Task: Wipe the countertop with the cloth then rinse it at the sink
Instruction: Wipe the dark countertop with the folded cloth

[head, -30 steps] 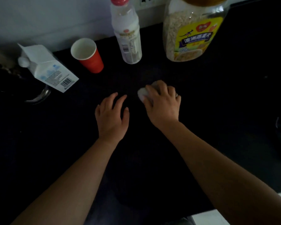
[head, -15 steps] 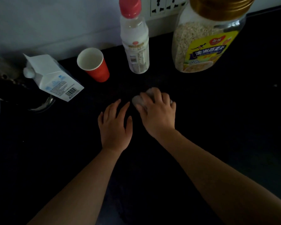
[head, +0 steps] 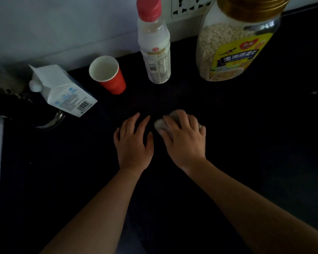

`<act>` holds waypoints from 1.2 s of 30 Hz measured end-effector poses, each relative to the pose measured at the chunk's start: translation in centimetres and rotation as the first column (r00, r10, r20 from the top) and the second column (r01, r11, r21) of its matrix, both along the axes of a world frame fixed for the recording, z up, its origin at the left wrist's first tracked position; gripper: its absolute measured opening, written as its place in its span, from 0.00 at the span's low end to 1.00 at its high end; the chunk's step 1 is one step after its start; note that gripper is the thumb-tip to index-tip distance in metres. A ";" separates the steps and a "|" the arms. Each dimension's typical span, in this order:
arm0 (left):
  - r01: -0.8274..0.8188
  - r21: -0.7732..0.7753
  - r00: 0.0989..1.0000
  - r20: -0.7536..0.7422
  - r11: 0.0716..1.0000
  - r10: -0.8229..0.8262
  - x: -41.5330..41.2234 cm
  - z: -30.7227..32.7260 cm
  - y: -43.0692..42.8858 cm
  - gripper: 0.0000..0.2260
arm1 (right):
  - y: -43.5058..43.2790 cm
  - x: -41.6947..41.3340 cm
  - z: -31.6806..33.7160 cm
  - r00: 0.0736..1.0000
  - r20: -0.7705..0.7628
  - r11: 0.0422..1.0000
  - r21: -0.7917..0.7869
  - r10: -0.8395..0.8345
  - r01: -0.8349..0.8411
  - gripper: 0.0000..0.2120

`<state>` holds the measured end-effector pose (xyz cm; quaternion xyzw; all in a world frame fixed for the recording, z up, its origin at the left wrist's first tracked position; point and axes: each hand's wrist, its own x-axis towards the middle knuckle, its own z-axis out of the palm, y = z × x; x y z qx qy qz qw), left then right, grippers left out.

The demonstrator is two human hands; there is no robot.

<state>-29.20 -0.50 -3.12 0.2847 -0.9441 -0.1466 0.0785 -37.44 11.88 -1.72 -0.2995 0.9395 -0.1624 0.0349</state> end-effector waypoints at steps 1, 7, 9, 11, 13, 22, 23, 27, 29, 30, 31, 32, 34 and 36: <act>0.005 0.008 1.000 -0.003 1.000 -0.005 0.0 0.0 0.0 0.21 | 1.7 0.5 -0.2 1.000 -0.019 1.000 0.021 0.009 -0.009 0.21; 0.005 0.008 1.000 -0.020 1.000 -0.005 0.1 -0.2 0.0 0.20 | -0.8 -4.0 0.0 0.975 0.032 0.976 0.002 -0.220 0.220 0.20; 0.006 -0.002 1.000 -0.029 1.000 -0.006 0.1 -0.3 -0.1 0.20 | -1.8 -3.2 0.0 0.987 0.028 0.987 -0.013 -0.159 0.159 0.20; 0.011 0.003 0.999 -0.033 1.000 -0.011 0.1 -0.2 -0.2 0.21 | -0.2 -1.1 0.2 0.998 0.016 0.998 0.002 -0.058 0.058 0.21; 0.029 0.010 0.999 -0.016 1.000 -0.029 0.1 -0.1 -0.1 0.20 | 3.3 0.8 0.2 1.000 0.025 0.999 0.039 -0.013 0.012 0.22; 0.211 0.030 0.977 -0.018 0.977 -0.211 -1.5 1.9 4.0 0.19 | 11.5 -3.3 0.3 0.927 0.072 0.927 0.107 -0.368 0.360 0.21; 0.255 0.040 0.966 -0.049 0.966 -0.253 -2.0 2.1 5.5 0.19 | 11.2 -3.0 0.3 0.934 0.071 0.935 0.089 -0.350 0.343 0.21; 0.403 0.102 0.915 -0.072 0.910 -0.397 -2.5 2.1 11.3 0.19 | 16.2 2.1 -0.6 0.977 -0.032 0.974 0.074 -0.213 0.214 0.22; 0.426 0.103 0.904 -0.031 0.899 -0.426 -2.0 1.3 13.2 0.19 | 20.4 3.1 -0.9 0.967 -0.038 0.966 0.059 -0.251 0.253 0.20; 0.422 0.092 0.906 -0.015 0.902 -0.423 -1.7 0.9 13.7 0.19 | 21.8 2.4 -1.0 0.956 -0.018 0.956 0.041 -0.291 0.292 0.20; 0.413 0.077 0.910 -0.009 0.907 -0.414 -1.5 0.5 14.0 0.19 | 22.5 1.3 -1.1 0.944 0.004 0.943 0.029 -0.330 0.330 0.20; 0.404 0.065 0.915 -0.011 0.912 -0.404 -1.4 0.3 14.1 0.19 | 22.4 0.0 -1.1 0.929 0.018 0.930 0.021 -0.369 0.368 0.20; 0.389 0.053 0.921 -0.021 0.920 -0.388 -1.5 0.0 14.1 0.19 | 20.5 -3.0 -0.9 0.891 0.022 0.891 0.009 -0.454 0.454 0.20; 0.384 0.043 0.923 -0.010 0.922 -0.384 -1.7 0.0 14.0 0.19 | 17.6 -5.2 -0.3 0.862 0.013 0.862 0.014 -0.507 0.507 0.20</act>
